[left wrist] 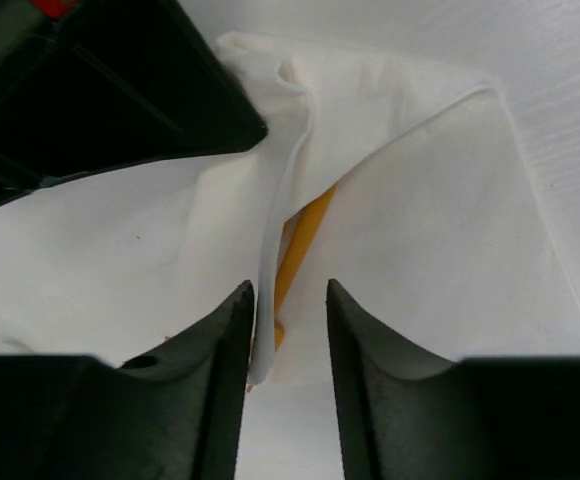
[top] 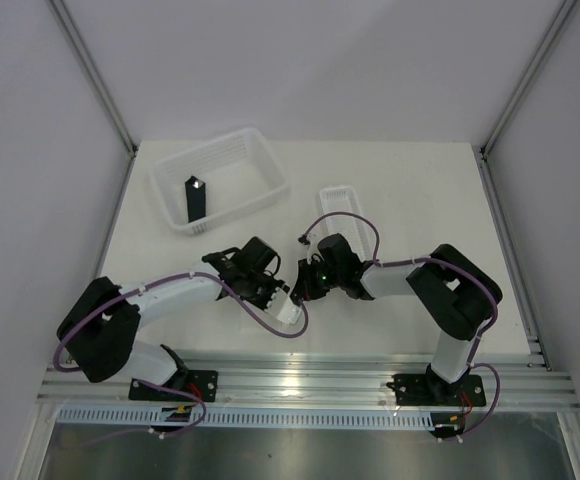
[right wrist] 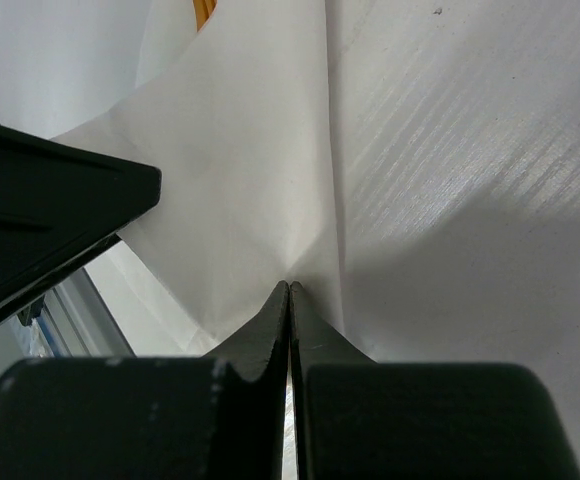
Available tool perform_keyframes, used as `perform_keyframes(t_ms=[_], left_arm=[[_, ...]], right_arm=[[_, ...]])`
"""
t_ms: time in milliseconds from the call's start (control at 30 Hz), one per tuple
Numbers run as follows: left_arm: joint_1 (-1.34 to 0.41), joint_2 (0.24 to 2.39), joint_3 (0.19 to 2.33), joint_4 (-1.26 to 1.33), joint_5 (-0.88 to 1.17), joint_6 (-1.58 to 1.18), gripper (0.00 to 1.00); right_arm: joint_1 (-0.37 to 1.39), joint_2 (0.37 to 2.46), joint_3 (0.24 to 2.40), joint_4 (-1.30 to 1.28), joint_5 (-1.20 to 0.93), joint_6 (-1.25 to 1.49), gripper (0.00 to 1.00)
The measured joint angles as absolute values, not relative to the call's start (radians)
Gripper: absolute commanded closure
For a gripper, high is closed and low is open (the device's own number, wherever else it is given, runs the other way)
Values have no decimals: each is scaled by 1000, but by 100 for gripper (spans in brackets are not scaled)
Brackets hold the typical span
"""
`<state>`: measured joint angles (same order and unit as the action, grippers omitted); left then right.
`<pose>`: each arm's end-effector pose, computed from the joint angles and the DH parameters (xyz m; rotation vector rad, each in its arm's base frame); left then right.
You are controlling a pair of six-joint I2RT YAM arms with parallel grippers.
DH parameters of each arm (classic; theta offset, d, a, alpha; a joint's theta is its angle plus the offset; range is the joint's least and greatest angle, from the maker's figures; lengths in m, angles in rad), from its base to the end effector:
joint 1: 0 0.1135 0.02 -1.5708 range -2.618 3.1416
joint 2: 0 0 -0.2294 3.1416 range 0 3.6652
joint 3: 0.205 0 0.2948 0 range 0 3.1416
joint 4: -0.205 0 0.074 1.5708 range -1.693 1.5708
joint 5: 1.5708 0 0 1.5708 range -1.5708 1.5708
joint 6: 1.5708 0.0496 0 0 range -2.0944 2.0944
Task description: Place the utensils on the paper napkin and roll it up
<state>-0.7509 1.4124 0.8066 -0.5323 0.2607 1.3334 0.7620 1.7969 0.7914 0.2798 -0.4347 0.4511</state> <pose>0.2153 -0.2184 0.1143 2.3267 1.2706 -0.1655 0.2502 0.2676 0.0465 -0.6240 2.3995 1.0800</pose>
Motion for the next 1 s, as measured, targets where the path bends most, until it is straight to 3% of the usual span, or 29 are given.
perform_keyframes(t_ms=[233, 333, 533, 1000], left_arm=[[-752, 1412, 765, -514, 226, 1356, 82], [-754, 1403, 765, -508, 219, 1359, 95], [-767, 1374, 756, -500, 213, 1363, 99], [-803, 1367, 645, -432, 213, 1380, 96]], right_arm=[[760, 1797, 791, 279, -435, 451, 100], [757, 1793, 791, 276, -434, 451, 100], [746, 1745, 790, 232, -424, 443, 98], [743, 1669, 727, 197, -481, 417, 100]])
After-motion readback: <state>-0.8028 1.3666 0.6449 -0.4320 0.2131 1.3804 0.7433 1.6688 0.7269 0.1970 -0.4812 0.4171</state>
